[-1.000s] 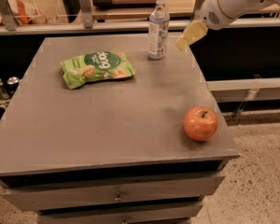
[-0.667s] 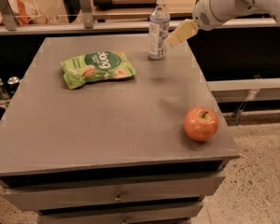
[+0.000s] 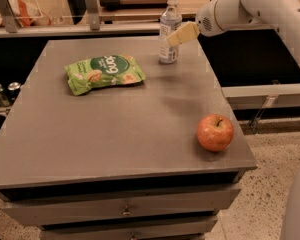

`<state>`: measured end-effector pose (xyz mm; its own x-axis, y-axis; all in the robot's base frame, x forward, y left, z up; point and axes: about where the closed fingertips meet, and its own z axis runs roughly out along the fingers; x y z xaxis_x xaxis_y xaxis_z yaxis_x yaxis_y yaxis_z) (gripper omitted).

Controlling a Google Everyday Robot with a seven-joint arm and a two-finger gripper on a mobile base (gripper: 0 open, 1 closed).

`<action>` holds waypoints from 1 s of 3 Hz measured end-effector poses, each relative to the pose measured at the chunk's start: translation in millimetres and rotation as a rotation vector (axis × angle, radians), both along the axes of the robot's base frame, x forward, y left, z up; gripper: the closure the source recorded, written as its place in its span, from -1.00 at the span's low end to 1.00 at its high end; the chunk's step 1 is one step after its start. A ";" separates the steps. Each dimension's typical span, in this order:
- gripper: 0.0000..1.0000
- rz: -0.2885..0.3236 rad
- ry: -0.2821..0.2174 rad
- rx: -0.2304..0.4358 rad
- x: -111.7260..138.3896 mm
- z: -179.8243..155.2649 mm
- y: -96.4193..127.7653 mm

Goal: Pick blue plastic bottle

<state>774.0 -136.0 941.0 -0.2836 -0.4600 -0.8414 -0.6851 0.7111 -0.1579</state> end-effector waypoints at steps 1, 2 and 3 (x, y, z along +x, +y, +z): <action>-1.00 0.019 -0.012 0.075 11.0 -5.8 11.4; -1.00 0.043 -0.021 0.122 21.0 -8.7 23.4; -0.68 0.061 -0.027 0.150 28.9 -10.5 32.5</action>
Offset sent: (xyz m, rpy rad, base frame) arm 0.0325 0.0305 -0.0064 0.1764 -0.0402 0.0642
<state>802.9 -103.5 930.5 -0.2351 -0.3443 -0.9089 -0.7244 0.6856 -0.0724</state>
